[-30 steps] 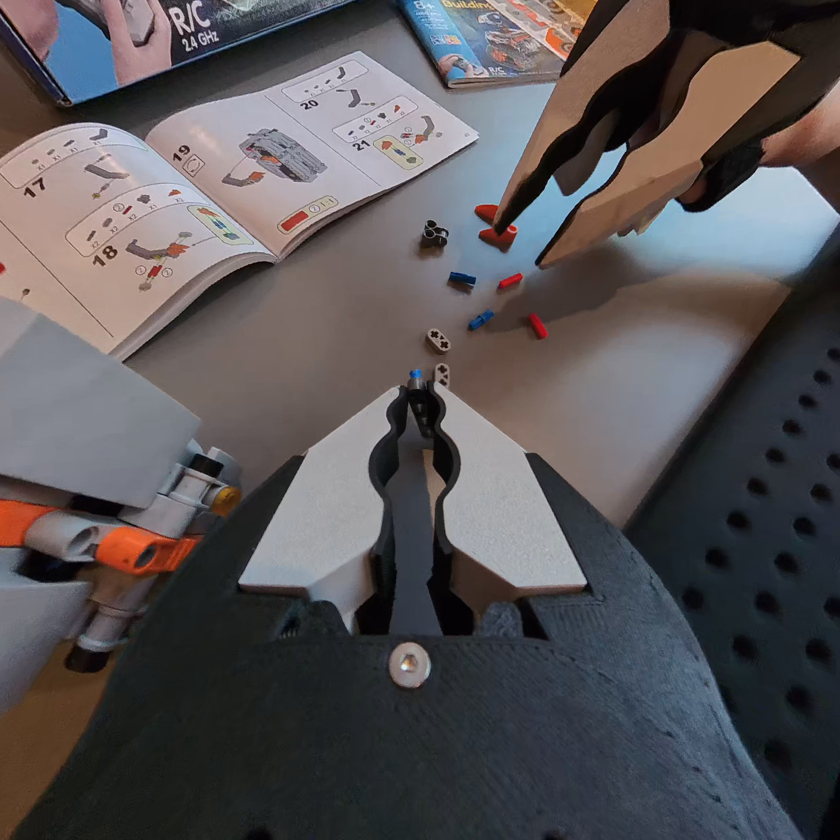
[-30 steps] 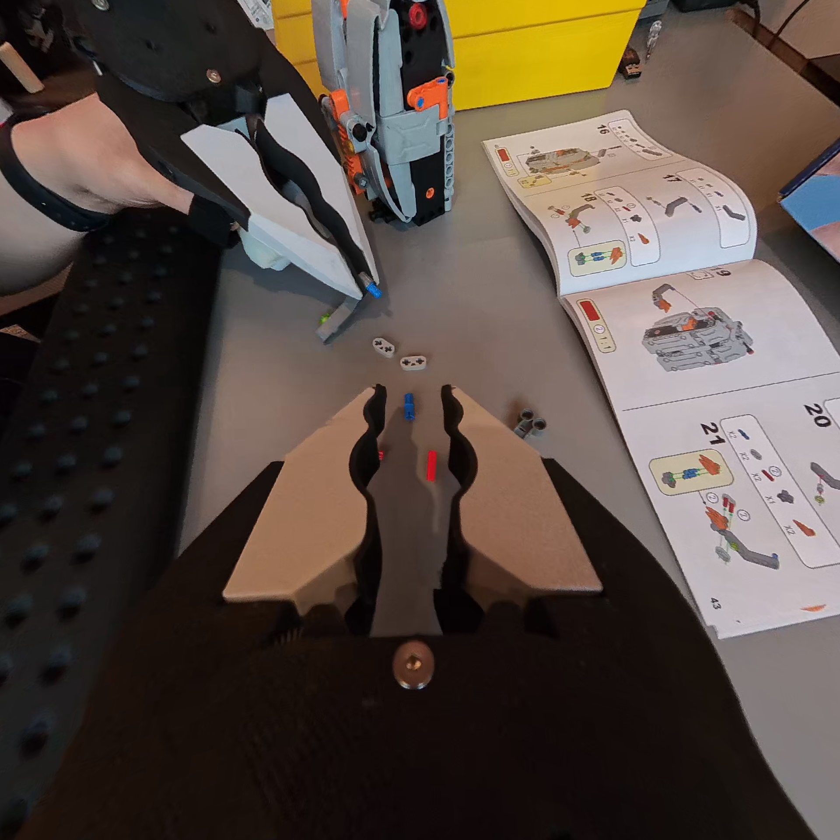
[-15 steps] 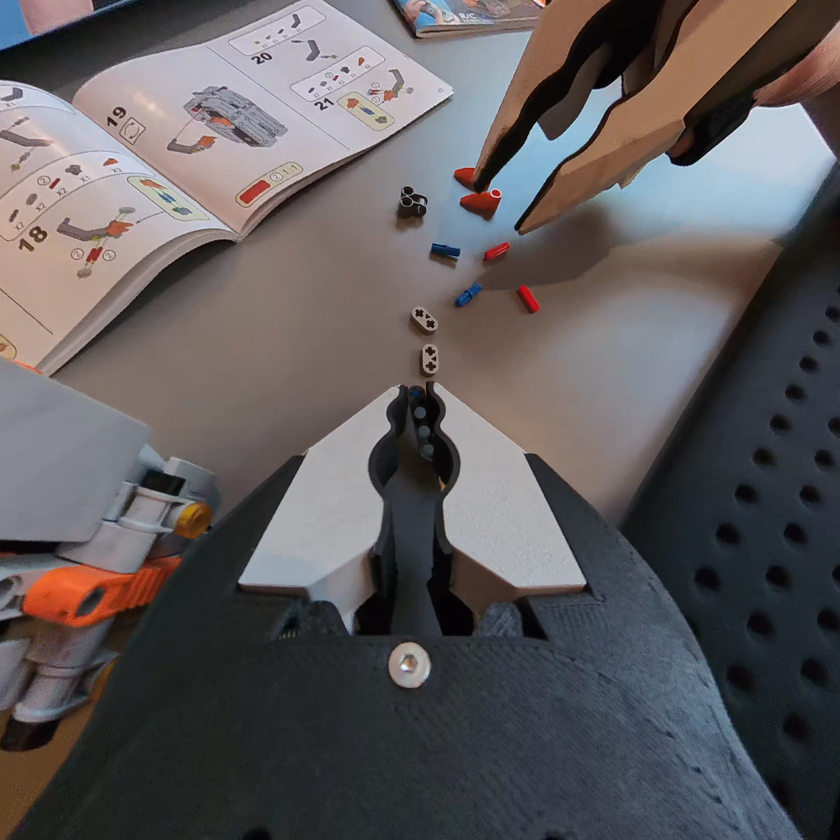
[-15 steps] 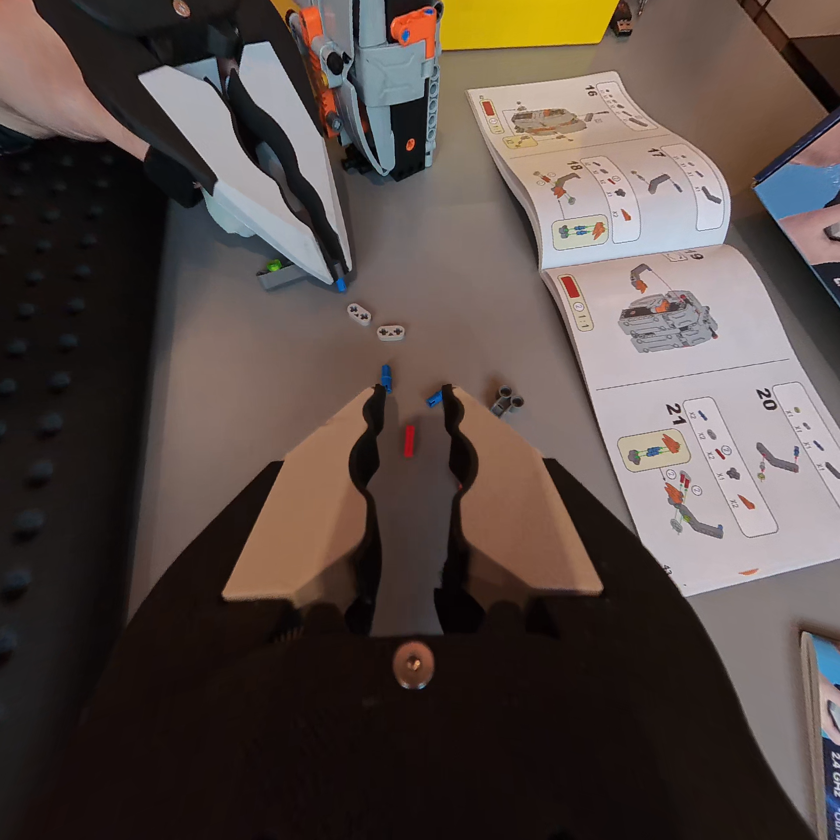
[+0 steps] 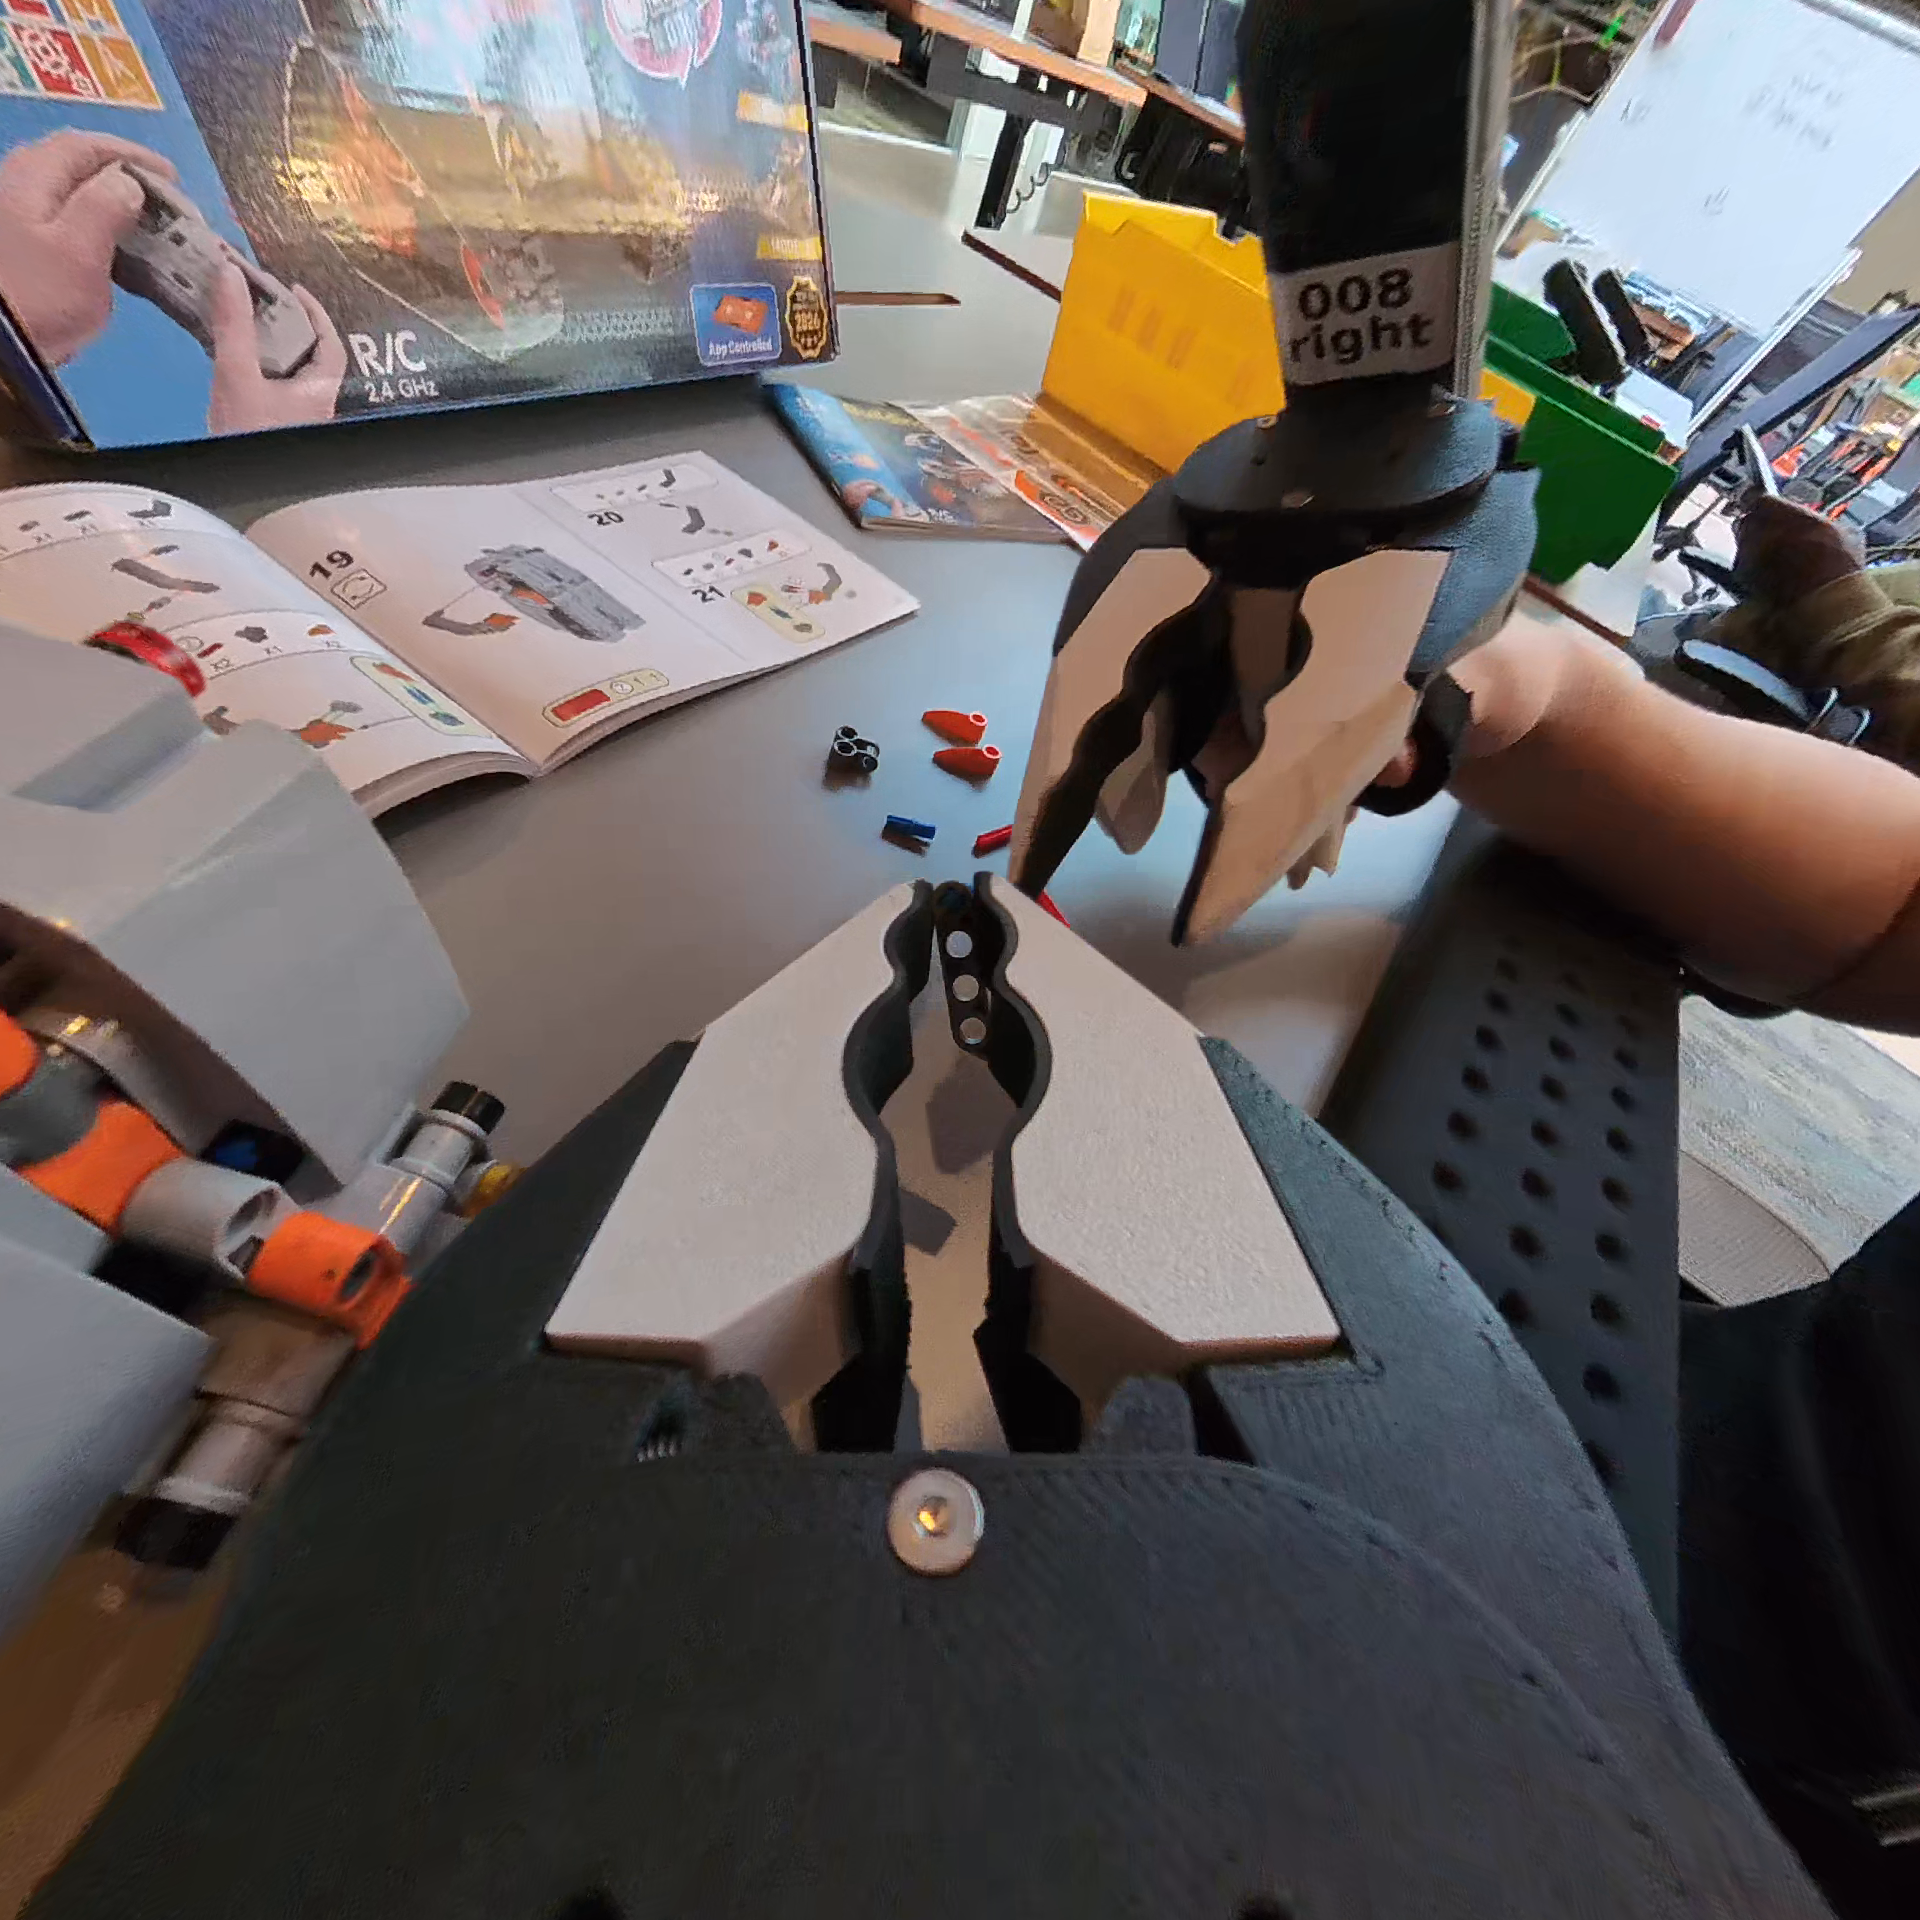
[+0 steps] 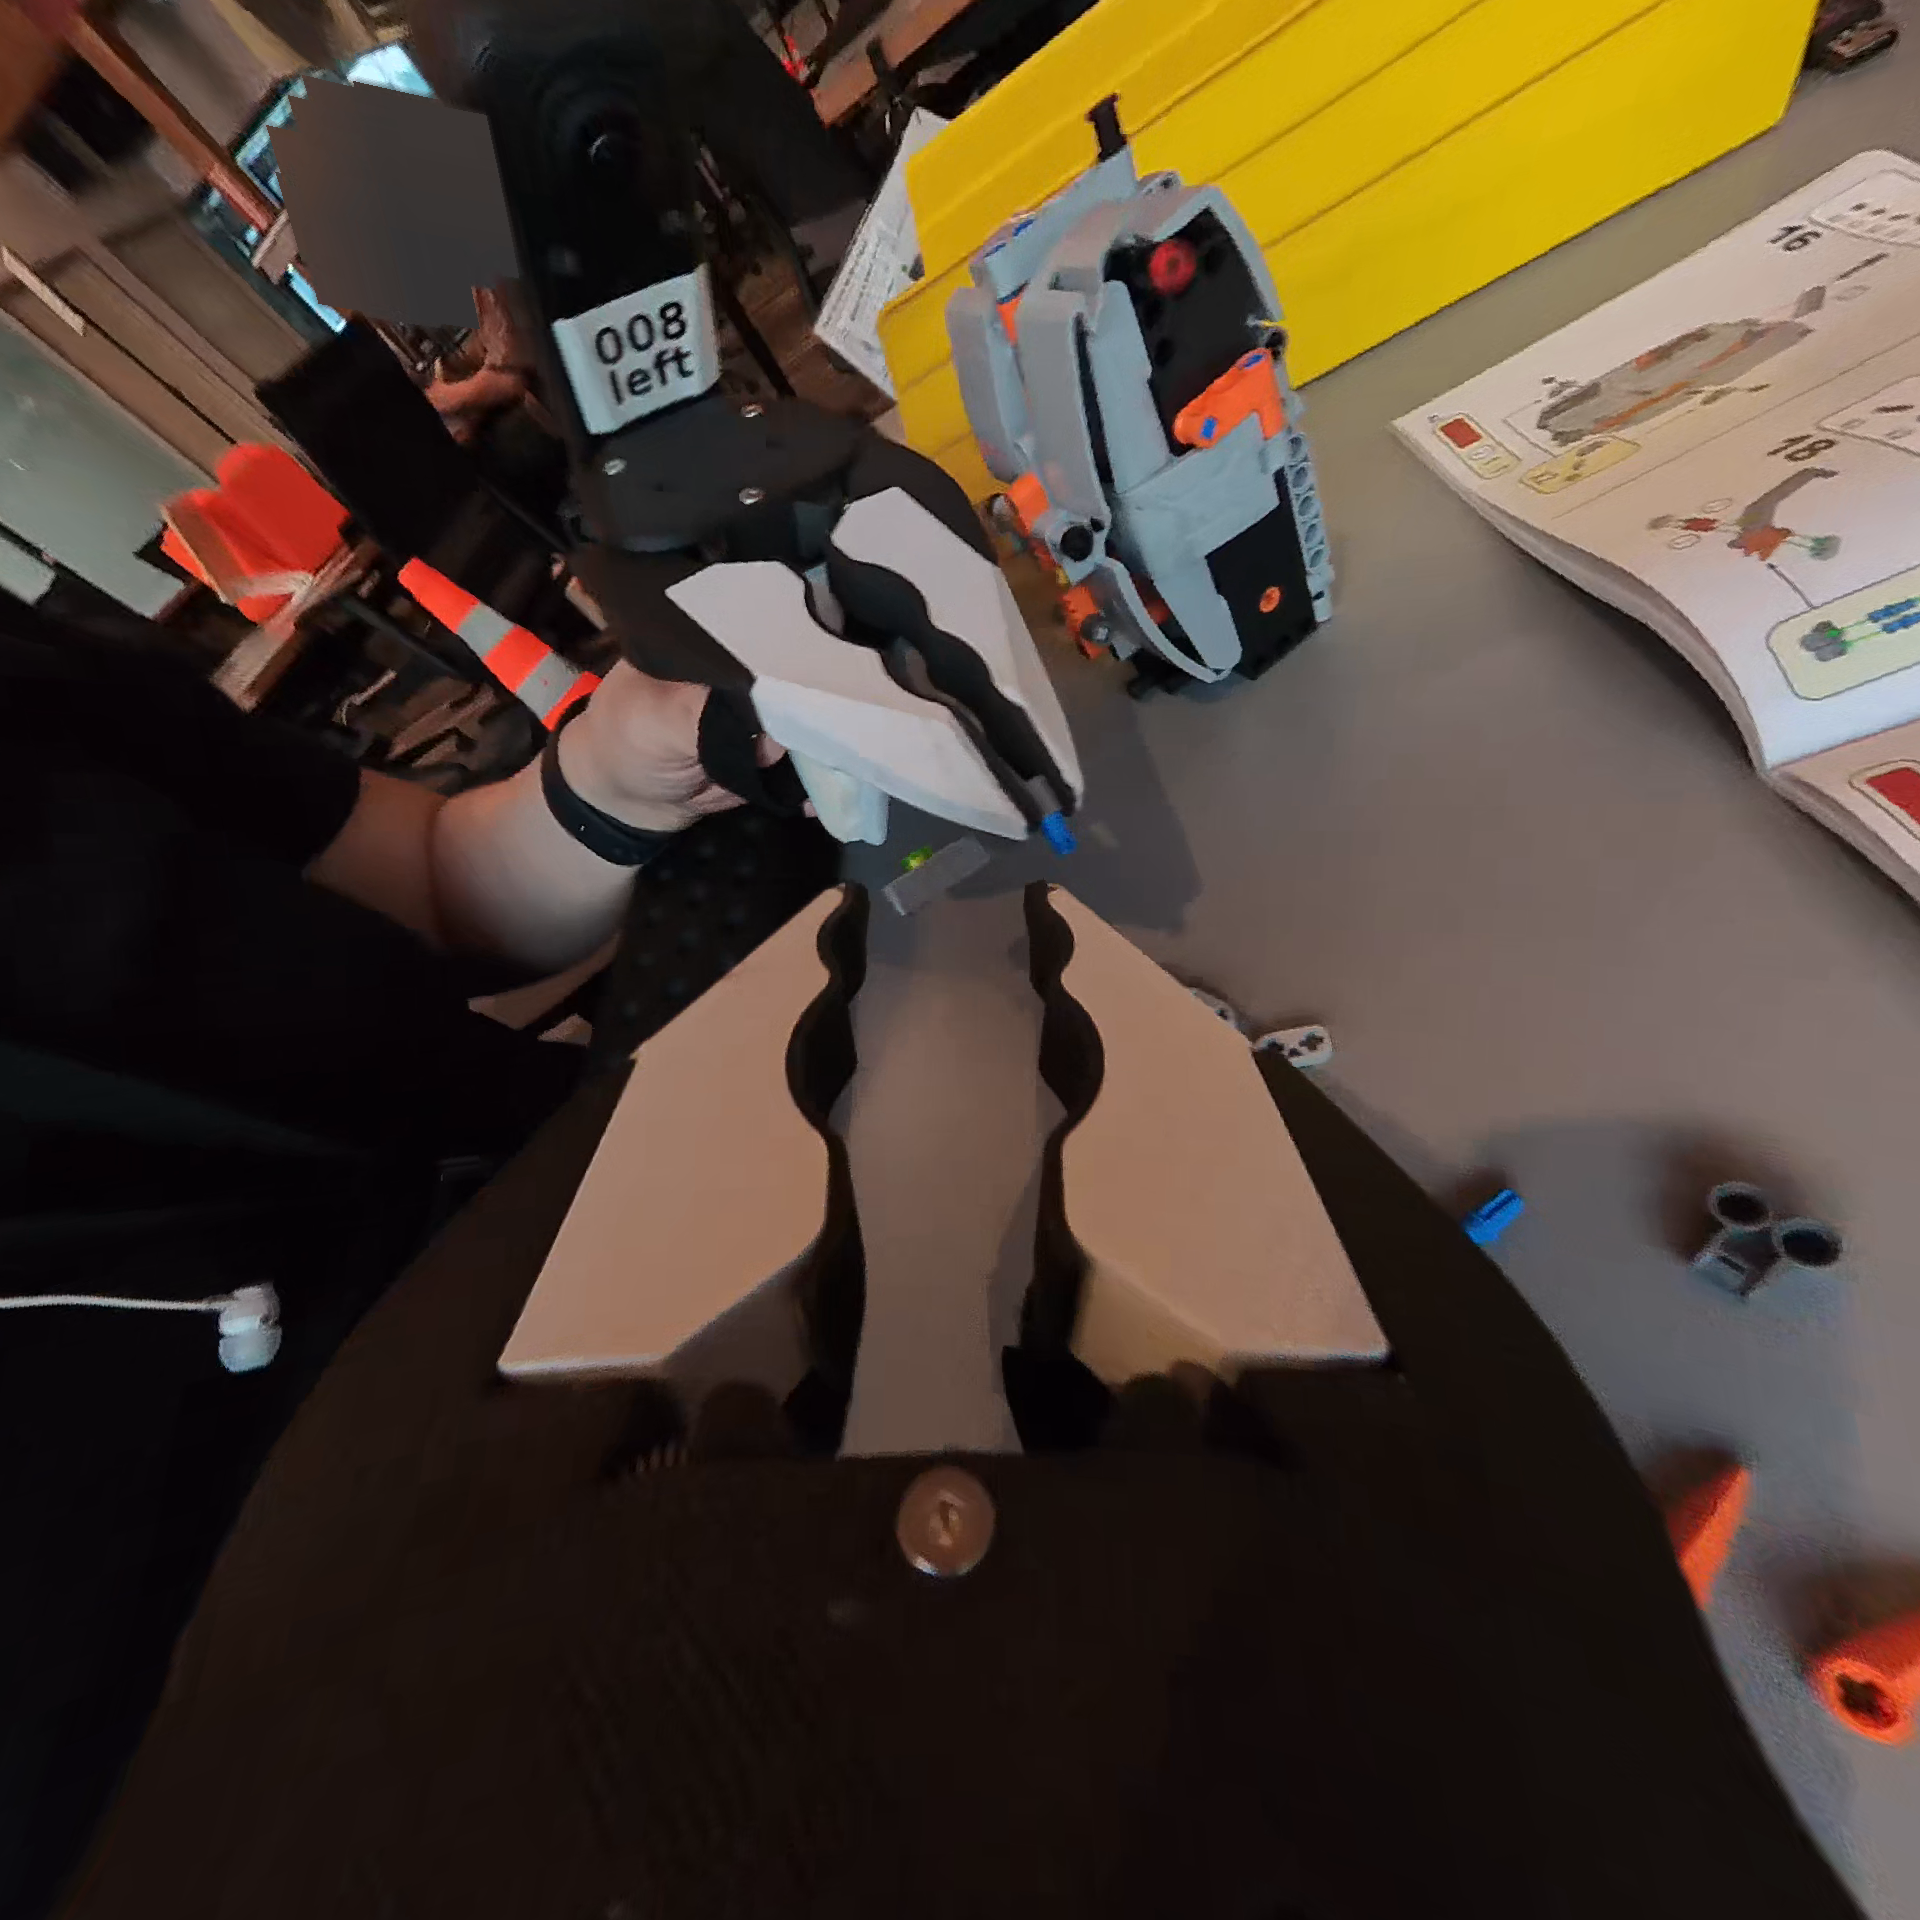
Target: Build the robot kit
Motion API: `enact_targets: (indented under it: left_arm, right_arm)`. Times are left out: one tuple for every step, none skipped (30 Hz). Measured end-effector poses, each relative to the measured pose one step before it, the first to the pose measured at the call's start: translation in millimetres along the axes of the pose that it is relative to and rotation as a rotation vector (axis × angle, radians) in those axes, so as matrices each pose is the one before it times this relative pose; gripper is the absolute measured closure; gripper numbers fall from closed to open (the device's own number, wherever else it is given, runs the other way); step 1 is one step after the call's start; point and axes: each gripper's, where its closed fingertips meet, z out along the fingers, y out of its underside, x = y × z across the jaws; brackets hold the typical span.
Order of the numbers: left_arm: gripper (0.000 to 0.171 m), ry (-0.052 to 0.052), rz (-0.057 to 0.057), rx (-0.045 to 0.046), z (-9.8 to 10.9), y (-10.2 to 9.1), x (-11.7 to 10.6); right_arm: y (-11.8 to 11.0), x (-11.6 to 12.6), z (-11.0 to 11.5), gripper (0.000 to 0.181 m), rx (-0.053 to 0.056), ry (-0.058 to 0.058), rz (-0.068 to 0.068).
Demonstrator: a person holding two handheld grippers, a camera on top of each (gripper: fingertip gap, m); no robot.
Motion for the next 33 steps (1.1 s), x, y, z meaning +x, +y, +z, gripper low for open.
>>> enact_targets:
  left_arm:
    - [0.166,0.0014,0.0017,0.00309,-0.22,-0.58,0.53]
    - [0.166,0.0011,0.0025,0.00339,-0.11,-0.76,0.75]
    - [0.166,-0.0011,0.0053,0.00500,-0.17,-0.95,0.85]
    - [0.166,-0.0033,0.0088,0.00569,-0.29,-1.08,0.75]
    - [0.166,-0.0029,0.0111,0.00585,-0.21,-1.08,0.86]
    - [0.166,0.0003,0.0111,0.00663,-0.09,-1.21,1.36]
    - [0.166,0.0000,0.0087,0.00538,0.01,-0.99,1.16]
    - [0.166,-0.0035,0.0075,0.00244,0.15,-0.47,0.42]
    - [0.166,-0.0048,0.0070,0.00053,0.03,-0.19,-0.03]
    - [0.166,-0.0031,0.0055,0.00104,0.17,-0.16,0.06]
    - [0.166,0.0000,0.0028,0.00152,0.02,-0.17,0.30]
    - [0.166,0.0005,0.0002,0.00144,0.10,-0.17,0.20]
    - [0.166,0.0014,-0.0006,-0.00017,0.13,0.23,-0.04]
    - [0.166,-0.0024,-0.0013,-0.00320,0.26,0.79,-0.85]
    - [0.166,-0.0064,-0.0023,-0.00019,-0.24,0.40,-1.62]
    - [0.166,-0.0062,-0.0037,0.00108,-0.48,0.29,-1.59]
    - [0.166,-0.0060,-0.0065,0.00069,-0.52,0.43,-1.90]
    - [0.166,-0.0044,-0.0093,0.00158,-0.75,0.20,-1.76]
    - [0.165,-0.0015,-0.0109,0.00255,-0.67,-0.03,-1.53]
    - [0.166,0.0017,-0.0120,0.00389,-0.61,-0.34,-0.98]
    - [0.165,0.0041,-0.0128,0.00423,-0.56,-0.33,-0.61]
    - [0.165,0.0042,-0.0109,0.00354,-0.35,-0.20,-0.30]
    - [0.165,0.0031,-0.0077,0.00140,-0.35,-0.05,-0.27]
    - [0.166,0.0034,-0.0049,-0.00130,-0.17,0.49,0.04]
    - [0.166,0.0049,-0.0015,-0.00224,0.05,0.51,0.58]
    - [0.166,0.0048,0.0021,-0.00410,0.45,0.72,0.91]
    - [0.166,0.0035,0.0052,-0.00729,0.69,1.06,0.91]
    - [0.166,0.0030,0.0068,-0.00979,1.09,1.43,0.99]
    - [0.166,0.0066,0.0076,-0.01116,1.34,1.57,1.66]
    - [0.166,0.0082,0.0075,-0.01036,1.31,1.38,1.96]
    - [0.166,0.0019,0.0065,-0.00825,1.10,1.00,0.94]
    - [0.166,-0.0060,0.0054,-0.00750,0.79,1.10,-0.42]
    - [0.166,-0.0069,0.0029,-0.00473,0.35,0.79,-0.72]
  right_arm:
    - [-0.19,4.54,0.56,0.150,0.0035,0.0208,0.0305]
    - [-0.84,3.20,0.87,0.150,0.0093,0.0171,0.0402]
    - [-1.40,-0.56,1.32,0.148,0.0156,-0.0023,0.0499]
    - [-0.66,-3.14,2.11,0.148,0.0127,-0.0161,0.0558]
    - [1.16,-2.34,2.78,0.147,0.0041,-0.0118,0.0536]
    - [2.75,-0.86,3.26,0.148,-0.0037,-0.0047,0.0417]
    - [3.61,0.07,3.50,0.147,-0.0101,-0.0019,0.0347]
    - [3.93,0.04,3.29,0.146,-0.0149,-0.0059,0.0281]
    - [2.75,-1.04,3.07,0.145,-0.0120,-0.0146,0.0220]
    - [2.16,-0.96,2.65,0.146,-0.0092,-0.0153,0.0193]
    - [2.13,-0.81,2.22,0.148,-0.0107,-0.0133,0.0125]
    - [2.31,-1.55,1.54,0.157,-0.0147,-0.0148,0.0009]
    - [1.46,-1.21,0.50,0.166,-0.0115,-0.0084,-0.0080]
    - [0.26,2.83,-0.38,0.167,-0.0043,0.0204,-0.0052]
    - [0.77,4.42,-1.05,0.168,-0.0074,0.0306,-0.0120]
    - [0.85,5.07,-1.72,0.168,-0.0081,0.0339,-0.0148]
    - [0.44,4.65,-2.02,0.168,-0.0039,0.0288,-0.0104]
    - [-0.19,3.44,-2.39,0.169,0.0018,0.0173,-0.0029]
    - [-0.79,2.22,-2.44,0.169,0.0048,0.0072,0.0031]
    - [-0.74,1.51,-2.71,0.170,0.0034,0.0021,0.0064]
    - [-1.06,0.93,-2.97,0.170,0.0031,0.0009,0.0042]
    - [-1.26,0.63,-3.23,0.170,0.0026,0.0037,-0.0052]
    - [-1.46,1.30,-3.71,0.170,0.0023,0.0127,-0.0147]
    - [-1.74,2.39,-4.33,0.171,0.0028,0.0225,-0.0213]
    - [-2.38,2.87,-5.03,0.171,0.0063,0.0259,-0.0237]
    - [-3.12,2.73,-5.22,0.173,0.0122,0.0227,-0.0208]
    - [-3.83,1.57,-5.07,0.173,0.0166,0.0114,-0.0160]
    - [-3.72,0.80,-4.36,0.174,0.0168,0.0032,-0.0093]
    - [-3.11,0.82,-3.50,0.174,0.0141,0.0001,-0.0044]
    - [-1.18,0.96,-1.97,0.174,0.0047,0.0000,-0.0023]
    - [0.87,1.12,-0.29,0.174,-0.0060,-0.0001,0.0009]
    - [1.98,1.01,0.88,0.174,-0.0102,0.0008,0.0007]
    - [2.50,1.00,1.60,0.174,-0.0123,0.0023,-0.0014]
